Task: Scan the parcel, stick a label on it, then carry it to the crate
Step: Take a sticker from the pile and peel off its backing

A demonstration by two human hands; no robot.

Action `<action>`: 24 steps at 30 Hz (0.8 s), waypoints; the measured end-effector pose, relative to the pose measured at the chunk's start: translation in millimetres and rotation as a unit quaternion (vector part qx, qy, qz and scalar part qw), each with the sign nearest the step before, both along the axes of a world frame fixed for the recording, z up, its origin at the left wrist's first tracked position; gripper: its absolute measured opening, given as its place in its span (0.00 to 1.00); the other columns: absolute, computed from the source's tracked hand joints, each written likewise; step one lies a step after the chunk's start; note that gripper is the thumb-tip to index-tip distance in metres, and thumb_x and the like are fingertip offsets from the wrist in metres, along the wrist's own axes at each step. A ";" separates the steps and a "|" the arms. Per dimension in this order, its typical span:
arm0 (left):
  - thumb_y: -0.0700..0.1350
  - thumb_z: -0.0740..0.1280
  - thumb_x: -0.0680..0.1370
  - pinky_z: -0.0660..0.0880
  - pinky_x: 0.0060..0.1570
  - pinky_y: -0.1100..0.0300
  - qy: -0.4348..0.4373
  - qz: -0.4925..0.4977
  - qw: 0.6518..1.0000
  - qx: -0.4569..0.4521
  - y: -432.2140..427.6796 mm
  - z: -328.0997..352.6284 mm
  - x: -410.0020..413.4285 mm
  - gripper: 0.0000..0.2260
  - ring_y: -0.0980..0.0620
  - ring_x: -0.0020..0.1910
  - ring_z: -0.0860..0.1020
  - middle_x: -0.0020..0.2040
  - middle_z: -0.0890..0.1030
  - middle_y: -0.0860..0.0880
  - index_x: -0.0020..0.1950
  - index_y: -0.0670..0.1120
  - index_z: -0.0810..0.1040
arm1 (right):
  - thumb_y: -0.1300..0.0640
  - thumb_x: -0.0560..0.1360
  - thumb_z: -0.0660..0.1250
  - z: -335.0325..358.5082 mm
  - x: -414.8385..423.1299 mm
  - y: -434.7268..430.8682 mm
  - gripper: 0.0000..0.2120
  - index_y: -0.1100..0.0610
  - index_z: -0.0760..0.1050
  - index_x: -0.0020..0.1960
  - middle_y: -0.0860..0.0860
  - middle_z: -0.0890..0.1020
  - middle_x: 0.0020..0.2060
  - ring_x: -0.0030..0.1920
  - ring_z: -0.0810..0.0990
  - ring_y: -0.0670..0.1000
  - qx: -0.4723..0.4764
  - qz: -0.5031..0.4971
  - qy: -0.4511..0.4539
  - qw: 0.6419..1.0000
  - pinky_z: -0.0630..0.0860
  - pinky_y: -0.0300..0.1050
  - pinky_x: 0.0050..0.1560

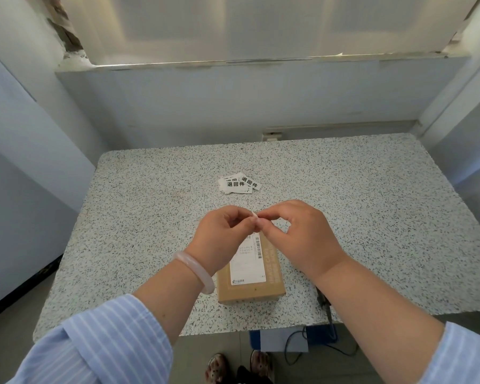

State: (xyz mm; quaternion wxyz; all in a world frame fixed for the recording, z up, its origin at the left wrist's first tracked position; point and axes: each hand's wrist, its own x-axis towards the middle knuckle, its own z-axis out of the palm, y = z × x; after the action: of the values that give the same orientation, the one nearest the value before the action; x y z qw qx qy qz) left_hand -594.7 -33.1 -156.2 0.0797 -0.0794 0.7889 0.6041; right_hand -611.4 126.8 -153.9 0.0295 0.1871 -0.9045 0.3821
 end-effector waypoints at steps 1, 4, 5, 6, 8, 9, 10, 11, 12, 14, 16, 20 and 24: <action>0.43 0.69 0.75 0.76 0.40 0.70 -0.001 -0.007 1.000 -0.008 0.5 0.4 0.5 0.03 0.61 0.39 0.82 0.38 0.84 0.54 0.43 0.48 0.82 | 0.50 0.73 0.71 -0.3 -0.5 0.5 0.08 0.52 0.83 0.49 0.44 0.82 0.42 0.47 0.76 0.41 0.004 -0.005 -0.001 1.000 0.69 0.28 0.48; 0.44 0.69 0.76 0.80 0.48 0.59 -0.004 -0.012 1.000 -0.028 1.8 0.1 1.9 0.04 0.53 0.44 0.83 0.39 0.85 0.53 0.43 0.50 0.82 | 0.52 0.74 0.71 -1.7 -1.9 0.9 0.07 0.52 0.84 0.48 0.45 0.83 0.42 0.47 0.78 0.44 0.027 -0.005 0.009 1.000 0.72 0.36 0.48; 0.44 0.69 0.76 0.80 0.49 0.53 -0.004 -0.012 0.999 -0.031 2.1 0.5 2.2 0.04 0.49 0.45 0.83 0.39 0.85 0.52 0.42 0.51 0.82 | 0.52 0.74 0.70 -1.7 -2.0 1.2 0.06 0.53 0.84 0.48 0.46 0.84 0.42 0.47 0.78 0.45 0.033 -0.004 0.017 0.999 0.73 0.38 0.48; 0.44 0.69 0.76 0.80 0.49 0.48 -0.004 -0.011 0.999 -0.033 2.2 1.0 2.2 0.05 0.45 0.45 0.82 0.39 0.85 0.52 0.41 0.51 0.82 | 0.53 0.74 0.70 -1.4 -2.1 1.2 0.06 0.53 0.84 0.48 0.46 0.84 0.41 0.46 0.78 0.46 0.037 -0.004 0.023 0.999 0.73 0.39 0.48; 0.44 0.69 0.76 0.79 0.49 0.44 -0.002 -0.007 0.999 -0.036 2.6 2.5 2.1 0.05 0.40 0.46 0.82 0.38 0.85 0.51 0.41 0.52 0.82 | 0.53 0.74 0.70 -1.3 -2.0 1.3 0.06 0.53 0.84 0.48 0.47 0.84 0.41 0.46 0.79 0.46 0.036 -0.007 0.024 0.999 0.74 0.41 0.48; 0.44 0.69 0.75 0.79 0.49 0.44 -0.001 -0.004 0.999 -0.038 3.0 3.3 2.1 0.05 0.40 0.45 0.81 0.38 0.85 0.51 0.40 0.52 0.82 | 0.53 0.74 0.70 -1.6 -1.4 1.1 0.06 0.53 0.84 0.48 0.47 0.84 0.41 0.45 0.79 0.46 0.034 -0.009 0.023 0.999 0.75 0.42 0.47; 0.43 0.69 0.75 0.79 0.48 0.45 0.000 0.000 0.999 -0.039 3.3 3.2 1.8 0.06 0.41 0.45 0.82 0.37 0.85 0.51 0.40 0.52 0.81 | 0.54 0.74 0.70 -2.2 -0.9 0.5 0.06 0.53 0.84 0.48 0.47 0.84 0.41 0.44 0.79 0.46 0.031 -0.010 0.020 0.999 0.76 0.43 0.47; 0.43 0.69 0.75 0.79 0.48 0.46 0.000 0.004 0.999 -0.039 3.8 3.3 1.6 0.06 0.43 0.45 0.82 0.37 0.85 0.52 0.40 0.52 0.81 | 0.54 0.74 0.70 -2.9 -0.2 0.0 0.06 0.53 0.83 0.48 0.47 0.84 0.41 0.44 0.79 0.46 0.028 -0.011 0.015 0.999 0.77 0.43 0.46; 0.43 0.70 0.75 0.80 0.47 0.48 0.000 0.009 0.999 -0.039 4.1 3.0 1.7 0.06 0.44 0.44 0.83 0.37 0.85 0.52 0.40 0.52 0.81 | 0.54 0.74 0.69 -3.5 0.1 -0.8 0.06 0.54 0.83 0.49 0.47 0.84 0.41 0.44 0.79 0.45 0.026 -0.011 0.008 1.000 0.77 0.42 0.46; 0.41 0.70 0.74 0.80 0.47 0.51 0.000 0.020 0.999 -0.032 4.0 1.7 1.8 0.05 0.45 0.44 0.83 0.37 0.85 0.51 0.40 0.50 0.82 | 0.54 0.75 0.69 -3.8 0.1 -1.8 0.07 0.53 0.83 0.50 0.47 0.84 0.42 0.44 0.79 0.44 0.018 -0.014 -0.012 1.000 0.75 0.37 0.46; 0.39 0.70 0.73 0.79 0.47 0.49 -0.003 0.034 0.999 -0.012 3.6 0.2 1.8 0.06 0.43 0.45 0.83 0.38 0.85 0.46 0.39 0.49 0.82 | 0.54 0.75 0.69 -2.5 -0.2 -2.0 0.07 0.53 0.83 0.50 0.47 0.84 0.43 0.45 0.79 0.43 -0.002 -0.020 -0.039 0.999 0.72 0.30 0.45; 0.39 0.72 0.72 0.79 0.48 0.47 -0.008 0.039 0.999 0.020 2.7 -0.6 1.5 0.03 0.41 0.46 0.82 0.40 0.85 0.43 0.40 0.46 0.82 | 0.57 0.74 0.70 -0.4 0.4 -2.0 0.06 0.54 0.84 0.50 0.47 0.84 0.43 0.45 0.79 0.40 -0.050 -0.030 -0.071 0.996 0.69 0.24 0.43; 0.47 0.72 0.73 0.78 0.48 0.54 -0.015 0.025 0.998 0.051 0.3 1.0 0.3 0.05 0.50 0.43 0.82 0.39 0.85 0.48 0.41 0.45 0.82 | 0.56 0.74 0.70 -0.6 1.6 -3.3 0.05 0.52 0.83 0.50 0.46 0.84 0.43 0.45 0.79 0.39 -0.053 -0.024 -0.049 0.997 0.72 0.26 0.46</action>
State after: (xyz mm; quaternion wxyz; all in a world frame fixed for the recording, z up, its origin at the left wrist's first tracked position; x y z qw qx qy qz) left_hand -594.4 -32.8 -155.2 0.0804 -0.1041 0.7537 0.6440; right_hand -609.8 123.5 -154.5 0.0039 0.1444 -0.8878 0.4370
